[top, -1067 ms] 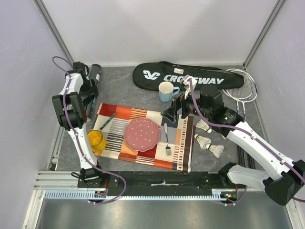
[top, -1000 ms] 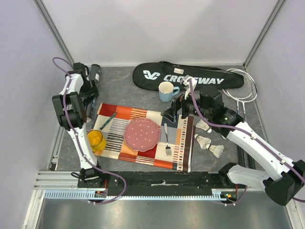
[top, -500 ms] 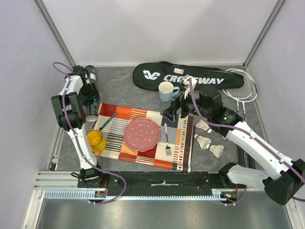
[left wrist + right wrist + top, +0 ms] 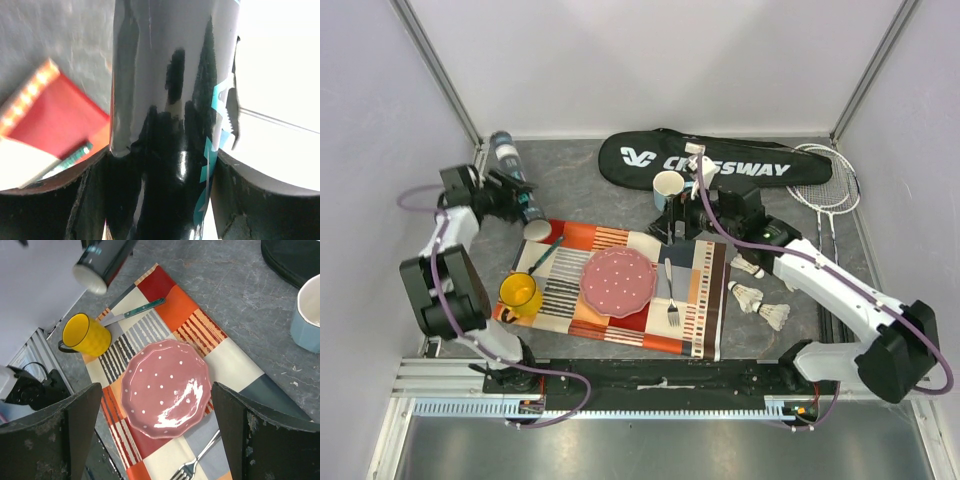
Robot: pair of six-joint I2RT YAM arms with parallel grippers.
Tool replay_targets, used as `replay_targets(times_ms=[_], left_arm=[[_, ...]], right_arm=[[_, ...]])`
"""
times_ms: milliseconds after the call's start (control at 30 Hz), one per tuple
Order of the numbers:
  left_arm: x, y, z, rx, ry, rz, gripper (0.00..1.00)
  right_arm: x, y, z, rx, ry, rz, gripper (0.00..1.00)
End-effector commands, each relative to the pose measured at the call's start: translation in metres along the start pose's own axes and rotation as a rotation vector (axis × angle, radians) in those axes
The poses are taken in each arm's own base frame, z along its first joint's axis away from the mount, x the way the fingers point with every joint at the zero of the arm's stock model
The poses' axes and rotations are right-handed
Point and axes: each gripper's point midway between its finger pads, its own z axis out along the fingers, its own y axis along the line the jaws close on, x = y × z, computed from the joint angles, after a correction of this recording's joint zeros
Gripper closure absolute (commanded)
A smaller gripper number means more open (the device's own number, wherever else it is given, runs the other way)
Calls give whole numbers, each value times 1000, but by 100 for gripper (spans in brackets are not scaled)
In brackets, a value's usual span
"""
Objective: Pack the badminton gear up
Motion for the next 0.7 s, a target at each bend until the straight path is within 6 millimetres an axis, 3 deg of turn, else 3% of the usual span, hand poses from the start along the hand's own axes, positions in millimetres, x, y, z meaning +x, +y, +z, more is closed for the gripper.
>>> replay_targets(times_ms=[0, 67, 200, 233, 300, 333, 400, 433, 500, 567, 667], left_arm=[[36, -41, -23, 296, -46, -303, 66], [40, -44, -38, 296, -117, -328, 71], [53, -41, -56, 257, -221, -350, 71], [56, -43, -58, 259, -230, -355, 73], [58, -44, -66, 259, -260, -382, 80], [59, -46, -68, 264, -263, -383, 81], [61, -45, -70, 261, -272, -390, 81], [62, -44, -70, 255, -274, -393, 81], [64, -39, -68, 244, -276, -418, 82], [65, -34, -67, 236, -285, -437, 83], [65, -35, -67, 247, -293, -454, 84]], right_arm=[[-22, 5, 21, -30, -71, 29, 2], [-26, 6, 35, -42, -92, 42, 2], [-19, 7, 69, -57, -77, 57, 2], [-23, 17, 75, -81, -86, 44, 2], [-18, 19, 92, -75, -93, 34, 2], [-17, 32, 99, -97, -92, 27, 2], [-10, 36, 113, -76, -89, 22, 8], [-9, 51, 118, -96, -91, 12, 11], [-5, 63, 127, -91, -102, 11, 20], [-1, 71, 130, -100, -119, 8, 30], [1, 81, 130, -106, -163, -3, 34]])
